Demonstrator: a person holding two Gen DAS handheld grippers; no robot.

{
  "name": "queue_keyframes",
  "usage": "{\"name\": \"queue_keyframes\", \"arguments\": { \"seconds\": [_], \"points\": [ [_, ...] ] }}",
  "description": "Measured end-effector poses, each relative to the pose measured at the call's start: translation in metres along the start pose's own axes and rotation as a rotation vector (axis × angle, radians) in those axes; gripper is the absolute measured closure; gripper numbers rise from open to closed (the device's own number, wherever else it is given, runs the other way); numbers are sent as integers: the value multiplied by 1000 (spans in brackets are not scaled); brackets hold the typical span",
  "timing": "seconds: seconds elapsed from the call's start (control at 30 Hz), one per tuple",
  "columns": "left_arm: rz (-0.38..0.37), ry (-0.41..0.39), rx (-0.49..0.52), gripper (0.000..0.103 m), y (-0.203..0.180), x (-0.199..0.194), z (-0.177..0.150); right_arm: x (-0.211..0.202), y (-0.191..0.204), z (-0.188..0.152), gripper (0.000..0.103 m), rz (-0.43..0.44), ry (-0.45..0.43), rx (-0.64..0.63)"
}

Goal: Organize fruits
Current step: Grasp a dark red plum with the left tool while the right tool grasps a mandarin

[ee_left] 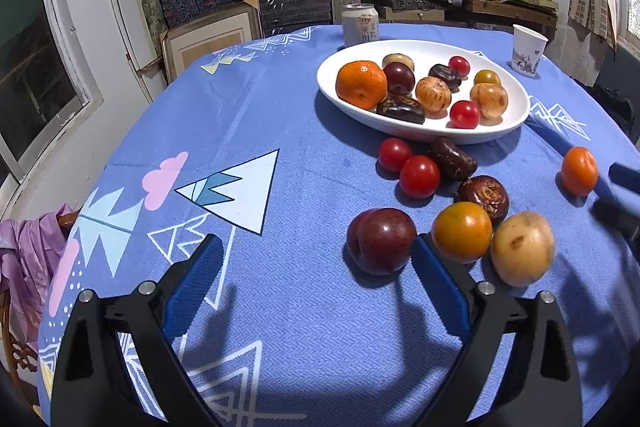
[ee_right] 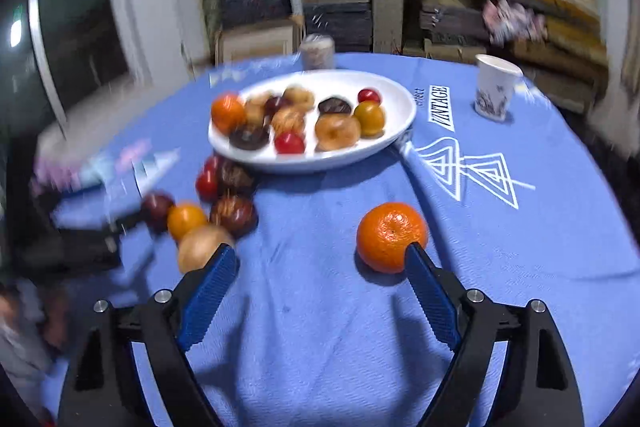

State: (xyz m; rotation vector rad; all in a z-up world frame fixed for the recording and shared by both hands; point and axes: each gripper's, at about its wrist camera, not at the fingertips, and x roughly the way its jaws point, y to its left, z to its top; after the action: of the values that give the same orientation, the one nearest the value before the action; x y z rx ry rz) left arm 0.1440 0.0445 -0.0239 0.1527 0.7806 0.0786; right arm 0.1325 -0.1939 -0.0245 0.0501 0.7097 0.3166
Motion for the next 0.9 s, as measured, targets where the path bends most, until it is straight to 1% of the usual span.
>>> {"name": "queue_keyframes", "arguments": {
  "seconds": [0.03,0.07,0.1,0.13,0.17,0.2,0.3,0.33,0.4,0.43,0.47,0.5,0.53,0.6,0.63,0.67,0.7,0.77,0.8,0.83,0.87,0.9],
  "points": [
    [1,-2,-1,10,0,0,0,0,-8,1,16,-27,-5,15],
    [2,-3,-3,10,1,-1,0,2,-14,0,16,-77,-1,18],
    [2,-4,-5,10,1,-1,0,7,-22,-1,16,-146,23,20],
    [1,-4,-7,10,1,-1,0,12,-27,-2,16,-155,44,26],
    [1,-4,-7,10,2,-1,0,16,-30,-2,16,-136,60,40],
    [0,-3,-7,10,1,-1,0,17,-29,-1,16,-117,56,40],
    [-3,3,5,10,-1,0,0,19,-15,6,16,-151,19,-42],
    [-5,7,12,10,-2,1,0,22,-9,8,17,-149,19,-68],
    [-12,15,24,10,-5,3,-1,30,-2,13,24,-147,34,-106],
    [-17,18,30,10,-7,3,-1,36,1,13,30,-162,44,-124],
    [-19,19,34,10,-8,4,-1,41,2,14,35,-172,54,-131],
    [-23,18,42,10,-10,5,-1,42,1,13,37,-173,63,-128],
    [-29,16,47,10,-12,5,-1,44,-1,14,43,-175,69,-117],
    [-56,6,62,10,-16,5,0,44,-6,15,44,-159,62,-79],
    [-63,0,72,12,-18,5,-1,43,-9,14,44,-145,59,-63],
    [-69,-15,83,19,-20,3,-1,44,-11,14,44,-137,61,-49],
    [-83,-19,93,24,-22,3,0,45,-13,14,44,-132,69,-42],
    [-124,1,88,42,-20,7,0,48,-14,13,44,-117,80,-31],
    [-150,32,79,47,-19,12,-1,48,-14,13,45,-113,81,-25],
    [-159,52,76,59,-19,15,-1,48,-15,13,46,-108,81,-20],
    [-174,70,74,63,-19,18,-2,48,-15,12,48,-105,83,-17],
    [-175,68,72,63,-19,18,-2,48,-15,12,49,-106,88,-14]
  ]
}}
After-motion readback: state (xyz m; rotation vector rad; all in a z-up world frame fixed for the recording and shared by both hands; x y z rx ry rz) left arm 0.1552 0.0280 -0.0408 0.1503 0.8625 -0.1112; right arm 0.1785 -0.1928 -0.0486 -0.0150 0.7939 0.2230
